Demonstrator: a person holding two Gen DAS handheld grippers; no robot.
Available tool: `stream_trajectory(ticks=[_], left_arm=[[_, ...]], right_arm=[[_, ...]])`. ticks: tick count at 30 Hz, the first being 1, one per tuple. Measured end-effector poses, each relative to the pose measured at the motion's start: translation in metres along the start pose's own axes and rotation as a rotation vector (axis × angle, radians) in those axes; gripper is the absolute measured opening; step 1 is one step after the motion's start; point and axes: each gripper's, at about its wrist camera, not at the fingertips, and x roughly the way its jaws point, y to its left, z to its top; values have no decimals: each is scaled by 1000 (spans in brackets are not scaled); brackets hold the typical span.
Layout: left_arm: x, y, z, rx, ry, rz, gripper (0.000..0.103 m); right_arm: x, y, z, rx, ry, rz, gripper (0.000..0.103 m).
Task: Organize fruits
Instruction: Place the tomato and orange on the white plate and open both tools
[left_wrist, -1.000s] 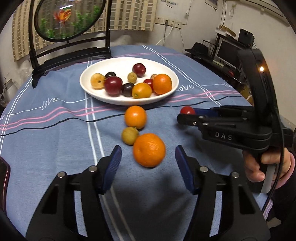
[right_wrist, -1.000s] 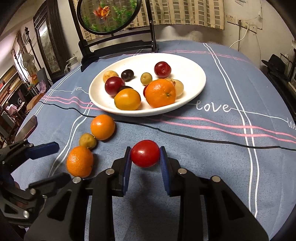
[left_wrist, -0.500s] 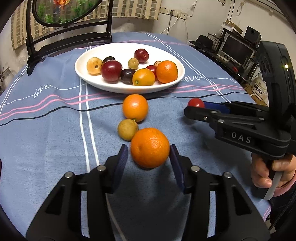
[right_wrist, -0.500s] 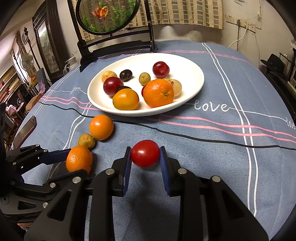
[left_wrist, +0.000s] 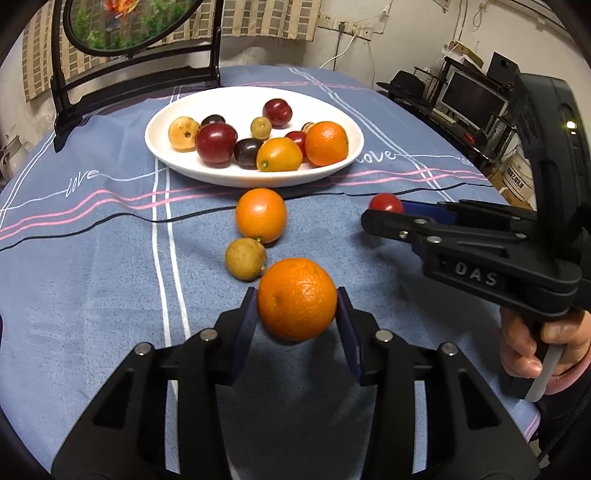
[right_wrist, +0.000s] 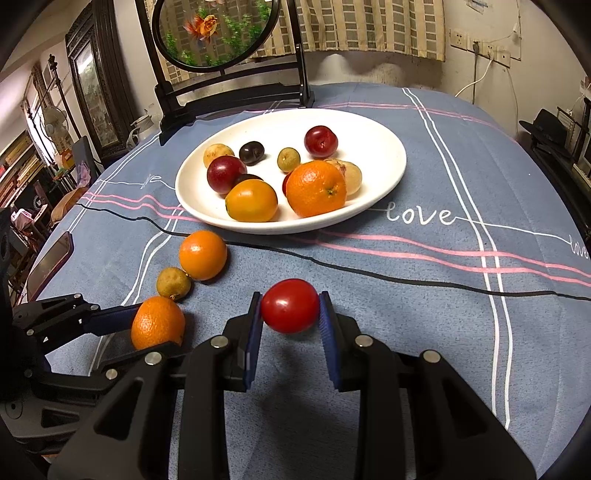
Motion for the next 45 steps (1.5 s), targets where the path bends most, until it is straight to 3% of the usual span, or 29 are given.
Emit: stream_trajectory(ticks=[5,9,13,20,26,31,33,35,38,41,43,45], left_arm=[[-17,0,3,3,-63,-14,43],[-29,14,18,-26,-105,-54,43],[-33,35,55,-59,-157,-67,43],[-5,55,120,-108,-228,13,43],[43,60,161,-126,-187,70,43],[67,62,168,-132,-142,80,45],[64,64,166,-132,-154,98,68],[51,64,165,-128,-195,140,75],[25,63,159,-140,-238,134,88],[-3,61,147,-153,-272,141,94],[-18,60,134,-150,-276,160,98],[-28,57,121,-133,-267,168,99]], right_arm=[[-7,4,0,-23,-38,28,30],[-18,5,9,-34,-142,46,30],[-17,-5,27,2,-200,31,30],[10,-19,79,51,-280,7,30],[46,-24,108,52,-236,-17,30],[64,-23,114,18,-174,10,31],[66,-22,115,13,-157,15,39],[60,-21,114,12,-170,14,39],[45,-16,113,-6,-182,1,39],[29,-9,106,-13,-199,6,39],[17,-5,99,-15,-210,11,53],[6,2,88,-27,-220,10,54]])
